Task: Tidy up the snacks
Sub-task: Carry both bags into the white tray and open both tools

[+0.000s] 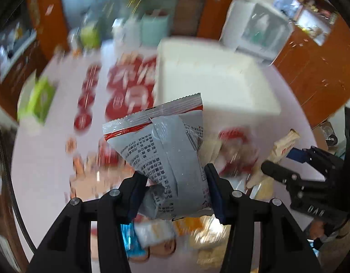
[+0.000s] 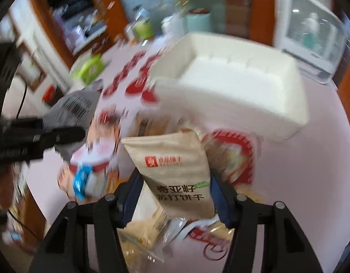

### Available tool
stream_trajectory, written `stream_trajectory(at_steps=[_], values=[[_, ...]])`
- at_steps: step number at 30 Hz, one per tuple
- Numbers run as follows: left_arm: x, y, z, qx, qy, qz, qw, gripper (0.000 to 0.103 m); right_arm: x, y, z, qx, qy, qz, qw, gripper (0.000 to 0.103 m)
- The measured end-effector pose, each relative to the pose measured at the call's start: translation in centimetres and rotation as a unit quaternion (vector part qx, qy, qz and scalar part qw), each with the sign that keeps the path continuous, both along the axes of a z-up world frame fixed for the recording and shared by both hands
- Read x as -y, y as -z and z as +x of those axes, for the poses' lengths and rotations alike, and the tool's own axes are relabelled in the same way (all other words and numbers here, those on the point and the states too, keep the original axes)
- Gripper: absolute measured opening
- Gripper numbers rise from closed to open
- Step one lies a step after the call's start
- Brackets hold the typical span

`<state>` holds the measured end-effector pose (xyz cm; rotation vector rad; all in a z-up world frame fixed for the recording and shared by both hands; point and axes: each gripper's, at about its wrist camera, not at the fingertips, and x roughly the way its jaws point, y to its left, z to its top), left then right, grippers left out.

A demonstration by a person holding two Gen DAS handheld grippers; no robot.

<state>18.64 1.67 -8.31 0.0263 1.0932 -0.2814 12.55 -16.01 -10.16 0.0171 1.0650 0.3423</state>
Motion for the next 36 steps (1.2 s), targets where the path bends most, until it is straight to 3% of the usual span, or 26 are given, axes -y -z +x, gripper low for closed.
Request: stream_trajectory(at_steps=[4, 7, 14, 16, 17, 18, 21, 23, 30, 36], values=[[1.8, -4.1, 2.8, 0.063, 0.019, 0.015, 0.9977, 0.050, 2.9, -4.0, 3.9, 0.028, 0.048, 0.018, 0.998, 0.058], [4.4, -5.4, 5.8, 0.098, 0.027, 0.025, 0.9945, 0.050, 4.5, -6.4, 7.5, 0.053, 0.080, 0.005, 0.995, 0.058], [8.2, -3.7, 11.2, 0.102, 0.028, 0.067, 0.9921, 0.052, 6.5, -7.2, 14.5, 0.061, 0.136, -0.037, 0.988, 0.059], [8.5, -2.9, 11.8, 0.091, 0.031, 0.069, 0.9930, 0.063, 6.6, -6.5, 15.9, 0.049, 0.147, -0.050, 0.987, 0.059], [8.6, -2.6, 12.5, 0.083, 0.033, 0.065, 0.9939, 0.081, 6.8, -6.2, 16.2, 0.044, 0.151, -0.053, 0.986, 0.061], [8.6, -2.4, 12.4, 0.082, 0.033, 0.059, 0.9943, 0.093, 6.7, -5.9, 16.8, 0.043, 0.154, -0.055, 0.986, 0.068], [8.3, -2.4, 12.5, 0.081, 0.031, 0.039, 0.9955, 0.098, 7.1, -5.4, 16.7, 0.050, 0.162, -0.052, 0.984, 0.087], [8.0, -2.5, 12.2, 0.084, 0.028, 0.034, 0.9955, 0.101, 7.4, -5.5, 16.4, 0.060, 0.163, -0.045, 0.984, 0.091], [6.4, -3.2, 11.2, 0.086, 0.005, 0.012, 0.9962, 0.102, 7.9, -5.0, 15.4, 0.052, 0.167, -0.035, 0.984, 0.091], [5.7, -4.9, 8.8, 0.114, 0.013, 0.039, 0.9926, 0.102, 7.7, -5.3, 13.7, 0.046, 0.168, -0.021, 0.984, 0.091]])
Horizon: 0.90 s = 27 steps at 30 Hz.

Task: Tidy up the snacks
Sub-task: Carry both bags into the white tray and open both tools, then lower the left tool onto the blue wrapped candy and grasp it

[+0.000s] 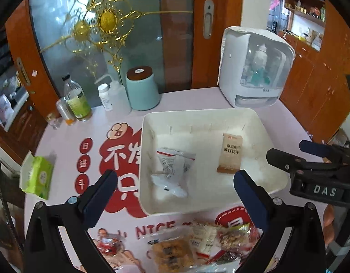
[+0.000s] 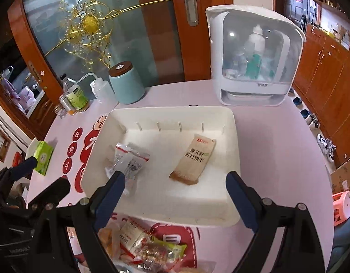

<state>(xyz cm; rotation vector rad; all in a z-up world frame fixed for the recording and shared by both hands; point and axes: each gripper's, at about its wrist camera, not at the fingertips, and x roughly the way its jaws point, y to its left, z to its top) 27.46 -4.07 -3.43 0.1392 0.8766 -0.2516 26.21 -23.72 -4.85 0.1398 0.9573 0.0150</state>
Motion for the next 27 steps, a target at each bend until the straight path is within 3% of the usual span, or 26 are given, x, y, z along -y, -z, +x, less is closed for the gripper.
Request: stream_trajectory(at_steps=[4, 10, 15, 21, 27], values=[[-0.9, -1.9, -2.6, 0.007, 0.009, 0.006, 0.9999, 0.102, -0.3, -0.8, -1.7, -0.003, 0.000, 0.015, 1.000, 0.091], [-2.9, -4.5, -6.9, 0.017, 0.035, 0.009, 0.9992, 0.102, -1.3, -4.6, -6.2, 0.046, -0.010, 0.018, 0.999, 0.091], [-5.6, -5.8, -10.3, 0.003, 0.048, -0.023, 0.9986, 0.098, -3.2, -7.3, -10.8, 0.083, -0.041, -0.008, 0.996, 0.091], [-9.6, -6.6, -14.9, 0.031, 0.046, -0.040, 0.9977, 0.098, -5.0, -7.8, -15.8, 0.071, -0.067, 0.005, 0.995, 0.091], [-13.2, -5.1, -18.4, 0.001, 0.056, -0.050, 0.9972, 0.098, -7.5, -6.3, -21.3, 0.068, -0.091, -0.009, 0.993, 0.091]])
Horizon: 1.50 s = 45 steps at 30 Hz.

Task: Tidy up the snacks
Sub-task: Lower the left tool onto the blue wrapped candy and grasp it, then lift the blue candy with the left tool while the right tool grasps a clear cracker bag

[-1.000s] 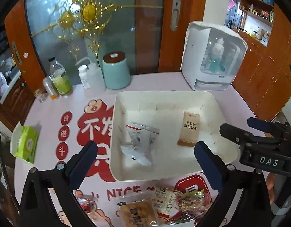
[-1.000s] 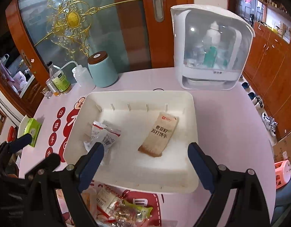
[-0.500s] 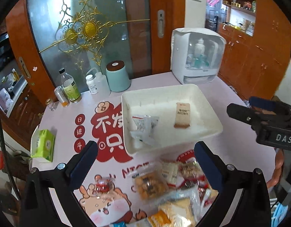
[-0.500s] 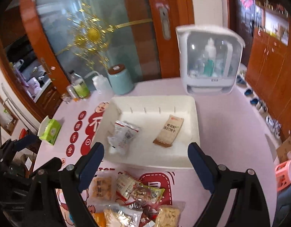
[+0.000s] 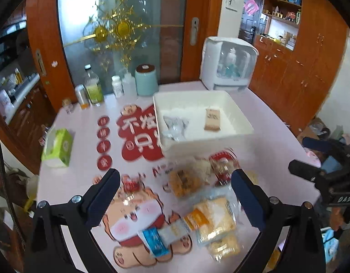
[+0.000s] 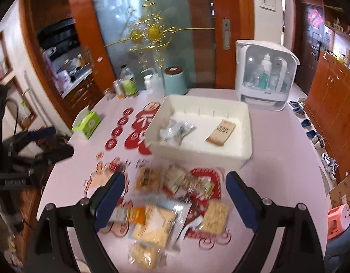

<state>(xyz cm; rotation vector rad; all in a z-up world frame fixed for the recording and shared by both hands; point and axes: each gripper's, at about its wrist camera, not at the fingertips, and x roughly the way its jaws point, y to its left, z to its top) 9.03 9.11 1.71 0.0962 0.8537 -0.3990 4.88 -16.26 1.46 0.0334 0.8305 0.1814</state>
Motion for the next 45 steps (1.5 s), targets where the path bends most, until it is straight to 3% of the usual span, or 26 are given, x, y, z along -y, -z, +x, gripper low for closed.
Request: stream_trajectory(at_steps=[4, 6, 13, 18, 23, 26, 31, 33, 35, 40, 43, 45], values=[[-1.6, 2.2, -1.9, -0.014, -0.003, -0.009, 0.9999, 0.098, -1.6, 2.4, -3.0, -0.014, -0.009, -0.005, 1.000, 0.089], [-2.4, 4.0, -2.9, -0.018, -0.007, -0.002, 0.9998, 0.098, -2.5, 4.3, -4.2, -0.030, -0.017, -0.008, 0.999, 0.083], [-4.1, 11.4, -4.5, -0.057, -0.021, 0.036, 0.9975, 0.098, -4.6, 11.3, -6.2, -0.091, -0.011, -0.016, 0.996, 0.083], [-5.4, 17.0, -4.0, -0.104, -0.040, 0.040, 0.9929, 0.090, -5.2, 16.8, -6.7, -0.145, -0.003, 0.003, 0.989, 0.081], [-7.2, 21.8, -2.9, -0.168, -0.072, 0.017, 0.9830, 0.086, -5.8, 20.7, -6.5, -0.193, 0.000, 0.019, 0.981, 0.079], [-7.5, 23.3, -2.5, -0.186, -0.078, 0.001, 0.9795, 0.086, -6.3, 22.3, -6.5, -0.214, -0.003, 0.029, 0.976, 0.079], [-6.9, 24.4, -1.8, -0.184, -0.080, 0.018, 0.9795, 0.084, -7.0, 23.5, -6.3, -0.228, -0.004, 0.032, 0.973, 0.079], [-6.8, 25.1, -1.5, -0.196, -0.076, 0.020, 0.9774, 0.069, -7.1, 23.7, -6.3, -0.230, -0.005, 0.036, 0.973, 0.078], [-6.6, 26.0, -1.1, -0.214, -0.072, 0.027, 0.9737, 0.062, -7.1, 23.9, -6.3, -0.230, -0.006, 0.036, 0.972, 0.078], [-6.4, 26.0, -0.8, -0.205, -0.065, 0.038, 0.9760, 0.055, -7.0, 23.9, -6.2, -0.230, -0.005, 0.036, 0.972, 0.078], [-6.5, 26.0, -0.8, -0.199, -0.063, 0.049, 0.9768, 0.038, -7.1, 24.1, -6.2, -0.233, -0.005, 0.037, 0.972, 0.075], [-6.6, 25.8, -0.9, -0.202, -0.061, 0.044, 0.9765, 0.034, -7.3, 24.1, -6.1, -0.234, -0.009, 0.037, 0.972, 0.069]])
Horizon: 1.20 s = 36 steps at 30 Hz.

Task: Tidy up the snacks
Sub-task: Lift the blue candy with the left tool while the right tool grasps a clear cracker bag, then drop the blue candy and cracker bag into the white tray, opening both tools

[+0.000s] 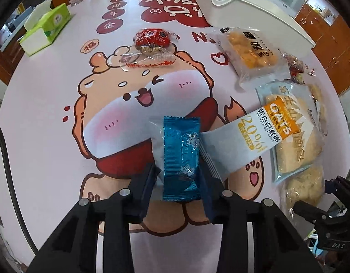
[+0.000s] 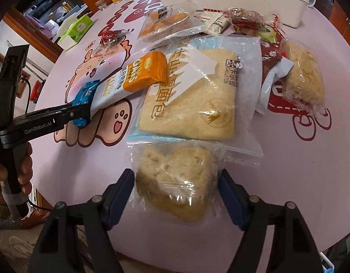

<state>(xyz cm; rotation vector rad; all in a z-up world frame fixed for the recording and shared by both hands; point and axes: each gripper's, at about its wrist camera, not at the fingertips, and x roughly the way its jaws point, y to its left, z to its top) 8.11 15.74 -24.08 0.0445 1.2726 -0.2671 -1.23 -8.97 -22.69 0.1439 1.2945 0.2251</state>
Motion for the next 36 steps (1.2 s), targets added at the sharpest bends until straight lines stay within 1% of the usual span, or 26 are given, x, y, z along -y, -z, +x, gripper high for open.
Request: stream_trajectory(at_steps=[5, 6, 7, 8, 9, 10, 12, 15, 19, 20, 23, 26, 28, 33, 36], values=[[-0.4, -0.4, -0.6, -0.008, 0.005, -0.018, 0.9998, 0.027, -0.5, -0.1, 0.1, 0.002, -0.005, -0.005, 1.000, 0.064], [-0.5, -0.6, -0.9, -0.010, 0.008, -0.022, 0.9997, 0.027, -0.6, -0.3, 0.1, 0.002, -0.007, -0.006, 1.000, 0.062], [-0.4, -0.9, -1.2, -0.009, 0.012, -0.026, 0.9995, 0.027, -0.6, -0.5, 0.0, 0.004, -0.008, -0.004, 1.000, 0.057], [-0.4, -1.3, -1.5, -0.007, 0.017, -0.028, 0.9995, 0.027, -0.6, -0.8, 0.0, 0.008, -0.010, 0.002, 1.000, 0.049], [-0.3, -1.7, -1.7, -0.003, 0.021, -0.028, 0.9994, 0.027, -0.6, -1.2, -0.1, 0.009, -0.013, 0.009, 1.000, 0.046], [-0.1, -2.5, -2.1, 0.007, 0.028, -0.030, 0.9991, 0.027, -0.6, -1.5, -0.2, 0.007, -0.017, 0.010, 1.000, 0.045], [0.3, -4.0, -2.6, 0.027, 0.042, -0.030, 0.9983, 0.027, -0.7, -2.0, -0.6, 0.008, -0.022, -0.005, 1.000, 0.044], [1.2, -6.5, -3.4, 0.058, 0.062, -0.034, 0.9958, 0.027, -0.7, -2.5, -0.9, 0.008, -0.025, -0.010, 1.000, 0.044], [2.6, -9.9, -4.1, 0.098, 0.091, -0.039, 0.9903, 0.027, -0.6, -4.5, -1.3, 0.026, -0.025, -0.021, 0.999, 0.044], [3.1, -10.9, -4.2, 0.108, 0.100, -0.040, 0.9883, 0.027, -0.5, -5.2, -1.3, 0.033, -0.023, -0.023, 0.999, 0.044], [3.9, -13.0, -4.4, 0.123, 0.117, -0.051, 0.9842, 0.027, 0.1, -7.3, -1.2, 0.050, -0.011, -0.022, 0.998, 0.044], [4.8, -14.8, -3.9, 0.125, 0.131, -0.075, 0.9806, 0.027, 0.7, -10.3, -1.0, 0.081, 0.003, -0.024, 0.996, 0.044], [5.8, -16.1, -3.3, 0.136, 0.137, -0.083, 0.9776, 0.027, 1.0, -12.5, -0.8, 0.104, 0.009, -0.032, 0.994, 0.044], [8.4, -19.1, -1.4, 0.166, 0.142, -0.086, 0.9721, 0.027, 2.5, -18.2, 0.7, 0.167, 0.029, -0.057, 0.984, 0.044], [9.8, -21.3, 0.8, 0.193, 0.134, -0.076, 0.9689, 0.027, 3.9, -21.7, 2.2, 0.209, 0.043, -0.072, 0.974, 0.044]])
